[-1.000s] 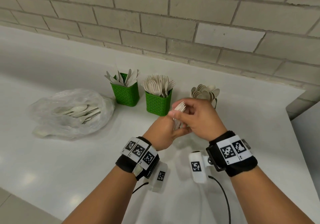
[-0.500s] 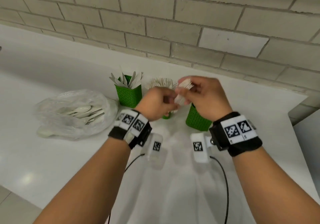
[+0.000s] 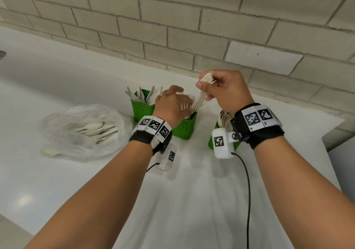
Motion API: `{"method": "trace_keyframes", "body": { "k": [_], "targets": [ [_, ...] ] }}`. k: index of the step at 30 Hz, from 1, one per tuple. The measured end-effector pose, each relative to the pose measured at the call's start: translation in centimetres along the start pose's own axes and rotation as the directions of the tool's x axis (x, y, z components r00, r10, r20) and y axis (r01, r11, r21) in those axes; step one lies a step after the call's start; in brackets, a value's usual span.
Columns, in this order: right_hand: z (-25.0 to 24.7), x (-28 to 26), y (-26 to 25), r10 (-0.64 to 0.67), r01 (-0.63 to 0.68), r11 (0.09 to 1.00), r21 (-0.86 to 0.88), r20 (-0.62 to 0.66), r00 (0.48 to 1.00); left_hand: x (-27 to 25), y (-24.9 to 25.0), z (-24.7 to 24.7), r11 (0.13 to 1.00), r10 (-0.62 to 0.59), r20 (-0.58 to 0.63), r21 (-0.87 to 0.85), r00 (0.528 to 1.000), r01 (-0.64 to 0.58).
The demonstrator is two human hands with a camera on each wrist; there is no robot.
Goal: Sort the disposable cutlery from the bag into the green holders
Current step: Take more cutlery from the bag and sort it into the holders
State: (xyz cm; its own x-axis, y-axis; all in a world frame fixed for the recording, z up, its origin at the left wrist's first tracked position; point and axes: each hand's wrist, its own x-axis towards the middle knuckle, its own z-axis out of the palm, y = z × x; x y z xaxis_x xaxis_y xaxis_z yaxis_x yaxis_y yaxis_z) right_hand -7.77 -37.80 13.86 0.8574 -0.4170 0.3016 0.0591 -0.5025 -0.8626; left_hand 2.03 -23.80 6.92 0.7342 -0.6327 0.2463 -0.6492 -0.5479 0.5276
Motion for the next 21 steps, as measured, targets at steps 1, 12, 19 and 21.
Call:
{"method": "trace_keyframes", "body": {
  "k": [1, 12, 19, 21],
  "targets": [
    [0.0, 0.1, -0.1, -0.001, 0.001, 1.0, 0.003, 0.021, 1.0, 0.1, -0.2, -0.2, 1.0, 0.017, 0.018, -0.009, 1.0, -0.017],
    [3.3, 0.6, 3.5, 0.072, -0.02, 0.971, -0.239, 0.214, 0.974, 0.1, -1.1, -0.2, 0.992, 0.084, -0.013, -0.096, 0.996, -0.085],
    [4.2, -1.3, 3.7, -0.083, 0.101, 0.922, -0.374, 0.063, 0.995, -0.4, -0.5, 0.1, 0.994, 0.052, -0.115, -0.094, 0.992, -0.063],
    [4.6, -2.0, 4.3, -0.055, 0.106, 0.889, -0.446, 0.126, 0.991, -0.7, -0.5, 0.1, 0.995, 0.045, -0.103, -0.082, 0.994, -0.053]
  ]
}}
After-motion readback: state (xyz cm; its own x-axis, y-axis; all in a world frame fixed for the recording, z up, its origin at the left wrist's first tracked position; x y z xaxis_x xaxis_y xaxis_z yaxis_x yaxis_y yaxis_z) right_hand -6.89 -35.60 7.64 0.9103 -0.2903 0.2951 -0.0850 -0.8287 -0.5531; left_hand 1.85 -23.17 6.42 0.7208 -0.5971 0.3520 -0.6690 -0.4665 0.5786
